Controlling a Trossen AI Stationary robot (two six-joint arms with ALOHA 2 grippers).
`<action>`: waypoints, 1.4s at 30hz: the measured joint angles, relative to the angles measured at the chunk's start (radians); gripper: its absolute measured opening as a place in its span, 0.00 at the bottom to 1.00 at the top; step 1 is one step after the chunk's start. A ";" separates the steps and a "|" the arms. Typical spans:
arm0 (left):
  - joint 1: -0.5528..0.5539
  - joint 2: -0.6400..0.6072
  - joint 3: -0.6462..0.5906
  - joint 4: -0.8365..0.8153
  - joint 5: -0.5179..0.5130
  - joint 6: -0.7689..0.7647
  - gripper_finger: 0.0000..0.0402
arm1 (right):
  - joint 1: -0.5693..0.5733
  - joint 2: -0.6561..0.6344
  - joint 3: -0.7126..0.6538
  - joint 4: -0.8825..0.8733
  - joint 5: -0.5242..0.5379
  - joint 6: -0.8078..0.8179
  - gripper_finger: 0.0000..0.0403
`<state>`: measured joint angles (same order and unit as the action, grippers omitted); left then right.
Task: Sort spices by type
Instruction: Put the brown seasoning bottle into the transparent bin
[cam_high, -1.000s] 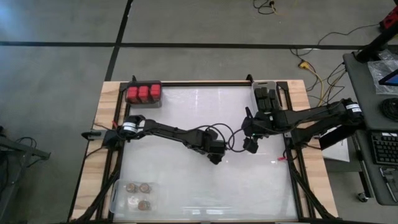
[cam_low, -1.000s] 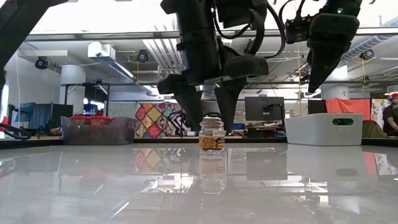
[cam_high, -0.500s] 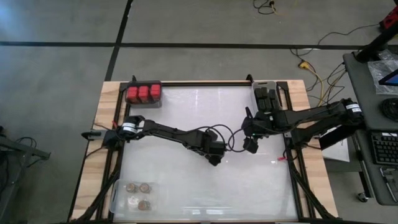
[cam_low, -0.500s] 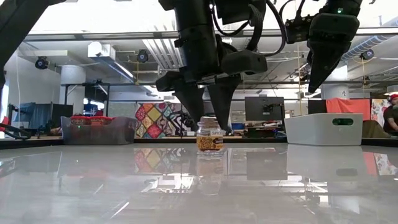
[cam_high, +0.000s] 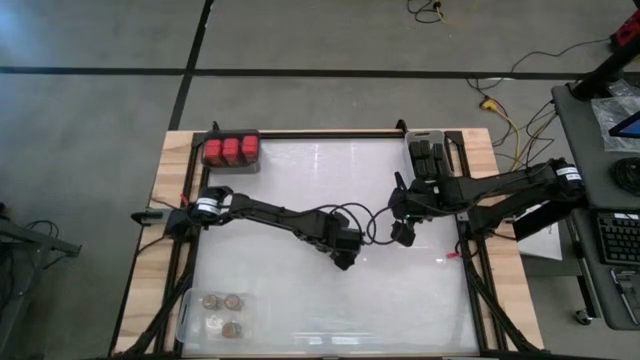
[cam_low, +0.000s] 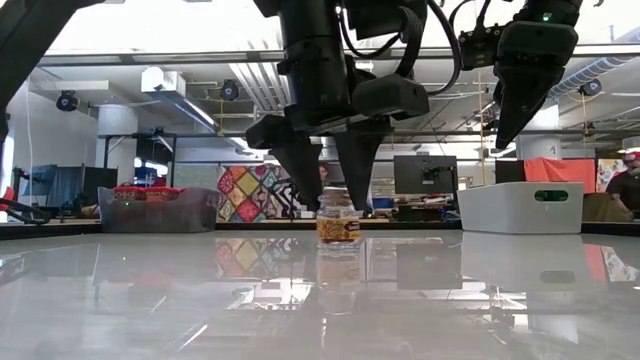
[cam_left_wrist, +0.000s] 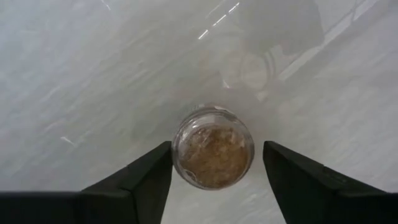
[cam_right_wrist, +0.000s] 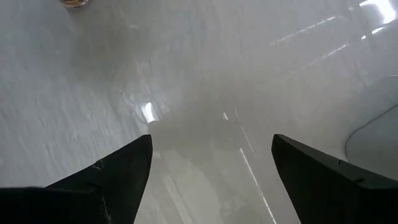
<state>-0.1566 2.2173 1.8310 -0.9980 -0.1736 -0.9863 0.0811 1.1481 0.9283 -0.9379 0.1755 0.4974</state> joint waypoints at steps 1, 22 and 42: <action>0.000 0.000 0.000 -0.001 -0.005 0.000 0.57 | 0.000 0.000 0.000 0.000 0.000 0.000 0.79; -0.088 -0.057 0.052 -0.145 -0.106 0.210 0.43 | 0.034 -0.001 0.000 -0.001 -0.010 -0.026 0.77; -0.665 -0.487 -0.061 -0.370 -0.124 0.159 0.42 | 0.340 0.108 0.031 0.438 0.114 -0.019 0.64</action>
<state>-0.8217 1.7307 1.7702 -1.3682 -0.2974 -0.8270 0.4214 1.2556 0.9595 -0.4997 0.2893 0.4786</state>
